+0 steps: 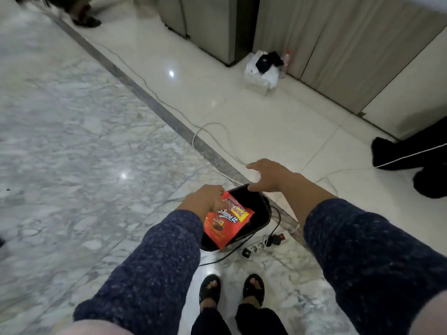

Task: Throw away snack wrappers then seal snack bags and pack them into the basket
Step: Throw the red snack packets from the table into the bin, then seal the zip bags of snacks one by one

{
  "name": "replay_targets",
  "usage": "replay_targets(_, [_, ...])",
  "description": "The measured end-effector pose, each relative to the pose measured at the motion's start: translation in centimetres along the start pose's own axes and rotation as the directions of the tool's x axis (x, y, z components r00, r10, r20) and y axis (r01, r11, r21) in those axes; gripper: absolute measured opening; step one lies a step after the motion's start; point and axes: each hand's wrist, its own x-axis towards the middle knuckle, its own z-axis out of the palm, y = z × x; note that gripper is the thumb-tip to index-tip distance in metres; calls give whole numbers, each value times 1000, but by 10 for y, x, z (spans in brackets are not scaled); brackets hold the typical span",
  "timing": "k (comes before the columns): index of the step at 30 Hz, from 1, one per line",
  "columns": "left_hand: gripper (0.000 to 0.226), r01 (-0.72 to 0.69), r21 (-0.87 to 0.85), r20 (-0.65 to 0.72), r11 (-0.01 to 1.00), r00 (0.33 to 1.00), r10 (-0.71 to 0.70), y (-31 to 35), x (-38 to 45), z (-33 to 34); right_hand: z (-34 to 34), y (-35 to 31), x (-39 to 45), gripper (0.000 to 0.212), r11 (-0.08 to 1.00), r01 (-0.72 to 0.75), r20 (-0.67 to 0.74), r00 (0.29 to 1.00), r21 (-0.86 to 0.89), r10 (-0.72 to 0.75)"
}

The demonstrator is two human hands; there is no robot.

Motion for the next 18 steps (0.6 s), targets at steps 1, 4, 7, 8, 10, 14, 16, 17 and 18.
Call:
replay_targets(1, [68, -18, 27, -35, 999, 999, 19, 8, -15, -19, -20, -5, -14, 75, 1000, 1, -34, 999, 10, -1])
replay_targets(4, [70, -64, 122, -142, 990, 987, 81, 38, -54, -75, -75, -16, -57, 74, 1000, 3, -125, 992, 4, -3])
replay_targets(7, [71, -93, 157, -230, 983, 965, 127, 72, -82, -119, -118, -17, -99, 72, 999, -42, -221, 974, -3, 40])
replay_targets(8, [72, -110, 171, -254, 979, 955, 152, 86, -92, -132, -130, -15, -116, 72, 997, -71, -262, 963, 1, 69])
replay_targets(10, [73, -154, 225, -288, 962, 933, 216, 115, -107, -154, -152, -8, -147, 72, 990, -137, -341, 930, 24, 137])
replay_targets(14, [70, -251, 410, -294, 877, 874, 388, 181, -134, -189, -185, 13, -212, 69, 946, -307, -463, 827, 104, 319])
replay_targets(16, [66, -299, 521, -286, 799, 821, 494, 219, -149, -200, -194, 26, -248, 66, 905, -391, -507, 753, 169, 420])
replay_targets(17, [65, -326, 561, -276, 761, 793, 544, 236, -158, -203, -196, 31, -266, 65, 881, -425, -523, 713, 208, 467])
replay_targets(18, [64, -359, 592, -257, 722, 764, 592, 254, -167, -204, -196, 36, -285, 64, 855, -456, -534, 672, 246, 512])
